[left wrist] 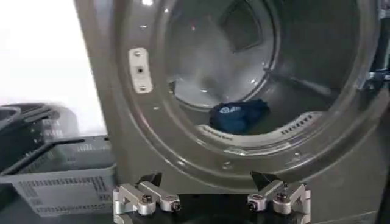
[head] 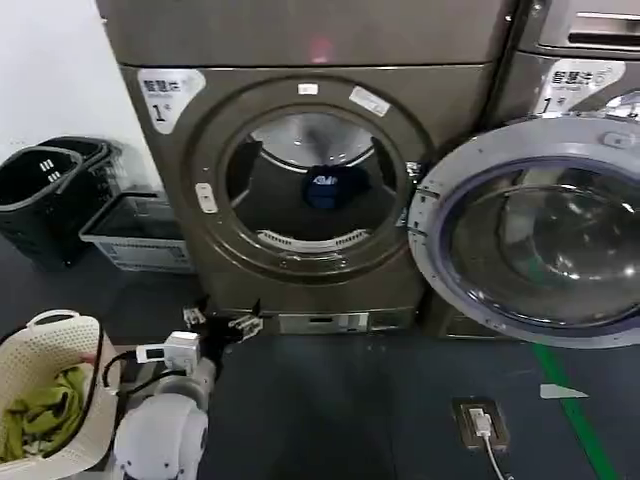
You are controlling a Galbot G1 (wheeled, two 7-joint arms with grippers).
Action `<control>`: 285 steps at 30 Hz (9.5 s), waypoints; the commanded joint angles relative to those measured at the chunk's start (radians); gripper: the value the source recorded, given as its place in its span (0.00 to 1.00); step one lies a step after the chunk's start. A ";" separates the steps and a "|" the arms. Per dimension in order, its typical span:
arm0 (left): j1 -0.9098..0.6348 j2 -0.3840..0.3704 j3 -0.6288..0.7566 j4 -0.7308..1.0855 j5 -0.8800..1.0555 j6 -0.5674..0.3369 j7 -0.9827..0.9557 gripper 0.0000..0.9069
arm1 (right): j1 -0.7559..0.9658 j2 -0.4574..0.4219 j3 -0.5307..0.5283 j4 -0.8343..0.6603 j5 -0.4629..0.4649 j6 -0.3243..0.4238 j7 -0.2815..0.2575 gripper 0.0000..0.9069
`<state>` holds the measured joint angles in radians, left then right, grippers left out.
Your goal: Grasp the clothes from the dryer.
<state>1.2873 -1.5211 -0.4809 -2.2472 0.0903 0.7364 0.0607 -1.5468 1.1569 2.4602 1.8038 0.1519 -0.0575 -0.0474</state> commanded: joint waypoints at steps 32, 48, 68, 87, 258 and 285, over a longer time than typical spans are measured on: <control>0.003 0.006 -0.003 -0.014 -0.062 0.049 -0.006 1.00 | -0.003 0.009 0.008 -0.017 -0.015 0.026 0.011 1.00; 0.006 0.006 -0.002 -0.020 -0.062 0.049 -0.006 1.00 | -0.013 0.025 0.046 -0.017 0.010 0.038 0.041 1.00; 0.015 0.009 -0.004 -0.023 -0.059 0.049 -0.003 1.00 | -0.029 0.037 0.083 -0.031 0.016 0.036 0.036 1.00; 0.007 0.006 -0.007 -0.015 -0.064 0.049 -0.013 1.00 | -0.024 0.038 0.084 -0.035 0.013 0.032 0.037 1.00; -1.081 -0.130 0.009 1.511 0.212 -0.364 0.031 1.00 | -0.032 0.084 0.085 -0.035 0.013 0.054 0.038 1.00; -1.158 -0.059 0.022 1.482 1.565 -0.823 0.781 1.00 | -0.042 0.067 0.097 -0.082 0.011 0.068 0.030 1.00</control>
<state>0.1675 -1.6089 -0.4514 -0.7787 1.4065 -0.0065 0.6589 -1.5892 1.2239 2.5544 1.7294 0.1630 0.0096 -0.0170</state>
